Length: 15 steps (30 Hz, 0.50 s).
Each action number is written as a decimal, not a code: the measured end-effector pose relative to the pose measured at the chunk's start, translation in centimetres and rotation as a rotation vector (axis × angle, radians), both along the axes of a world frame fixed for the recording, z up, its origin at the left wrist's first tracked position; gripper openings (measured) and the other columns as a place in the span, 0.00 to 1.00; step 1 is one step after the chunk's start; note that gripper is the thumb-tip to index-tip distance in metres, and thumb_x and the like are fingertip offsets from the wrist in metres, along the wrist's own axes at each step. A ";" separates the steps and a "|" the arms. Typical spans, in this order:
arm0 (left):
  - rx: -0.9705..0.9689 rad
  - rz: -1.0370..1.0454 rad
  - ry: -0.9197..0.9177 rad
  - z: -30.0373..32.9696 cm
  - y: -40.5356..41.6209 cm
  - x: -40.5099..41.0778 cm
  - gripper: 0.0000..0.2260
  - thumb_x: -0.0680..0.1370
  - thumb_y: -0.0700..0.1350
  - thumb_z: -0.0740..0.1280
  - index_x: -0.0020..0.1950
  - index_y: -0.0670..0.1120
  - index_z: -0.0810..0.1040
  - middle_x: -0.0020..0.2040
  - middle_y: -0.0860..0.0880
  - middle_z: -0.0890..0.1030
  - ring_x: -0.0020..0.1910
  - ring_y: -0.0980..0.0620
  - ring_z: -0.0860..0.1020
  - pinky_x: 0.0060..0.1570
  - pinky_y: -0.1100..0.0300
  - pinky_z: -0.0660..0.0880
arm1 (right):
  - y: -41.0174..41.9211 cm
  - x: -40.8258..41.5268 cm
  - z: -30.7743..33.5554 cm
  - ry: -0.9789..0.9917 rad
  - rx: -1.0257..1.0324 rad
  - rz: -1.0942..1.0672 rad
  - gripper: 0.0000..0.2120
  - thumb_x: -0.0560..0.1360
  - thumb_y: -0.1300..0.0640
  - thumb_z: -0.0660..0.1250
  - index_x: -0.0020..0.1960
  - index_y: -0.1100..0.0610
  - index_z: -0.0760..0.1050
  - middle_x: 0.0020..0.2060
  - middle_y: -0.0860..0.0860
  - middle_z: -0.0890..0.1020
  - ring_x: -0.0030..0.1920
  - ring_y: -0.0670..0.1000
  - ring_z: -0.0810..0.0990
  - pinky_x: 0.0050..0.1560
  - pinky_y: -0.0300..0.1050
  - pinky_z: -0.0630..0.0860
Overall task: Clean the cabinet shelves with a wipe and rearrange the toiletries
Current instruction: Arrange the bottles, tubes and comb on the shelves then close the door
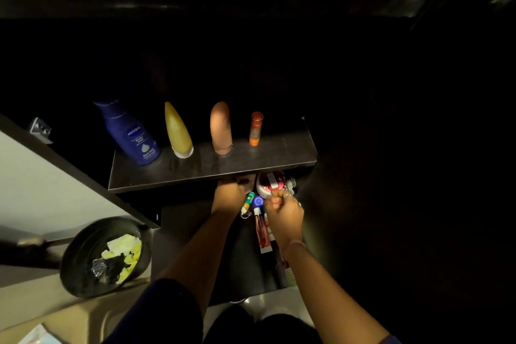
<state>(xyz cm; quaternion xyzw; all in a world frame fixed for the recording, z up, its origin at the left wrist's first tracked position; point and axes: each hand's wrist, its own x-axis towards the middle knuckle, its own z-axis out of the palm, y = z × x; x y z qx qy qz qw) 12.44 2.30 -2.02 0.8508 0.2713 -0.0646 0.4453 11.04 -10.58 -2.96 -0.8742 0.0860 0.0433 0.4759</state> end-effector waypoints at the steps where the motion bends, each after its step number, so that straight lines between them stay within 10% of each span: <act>1: 0.044 -0.009 -0.023 0.3 0.1 -0.5 0.13 0.79 0.42 0.60 0.57 0.36 0.77 0.58 0.37 0.79 0.57 0.41 0.76 0.51 0.61 0.68 | 0.1 0.0 0.1 0.001 0.013 -0.003 0.08 0.72 0.61 0.65 0.50 0.61 0.78 0.37 0.50 0.79 0.43 0.50 0.78 0.52 0.49 0.77; 9: 0.141 -0.228 -0.274 4.4 2.7 -8.3 0.12 0.77 0.37 0.63 0.60 0.42 0.73 0.57 0.45 0.75 0.56 0.52 0.73 0.53 0.69 0.63 | 1.4 -2.7 1.6 0.050 0.217 0.219 0.27 0.65 0.58 0.77 0.62 0.57 0.73 0.49 0.49 0.77 0.50 0.45 0.77 0.52 0.34 0.76; 15: -0.016 -0.232 -0.377 8.8 4.2 -13.7 0.11 0.76 0.39 0.66 0.59 0.45 0.73 0.53 0.50 0.76 0.51 0.58 0.75 0.46 0.81 0.65 | 1.4 -6.5 6.1 0.087 0.411 0.411 0.19 0.67 0.64 0.76 0.56 0.62 0.77 0.47 0.54 0.84 0.46 0.47 0.82 0.48 0.33 0.78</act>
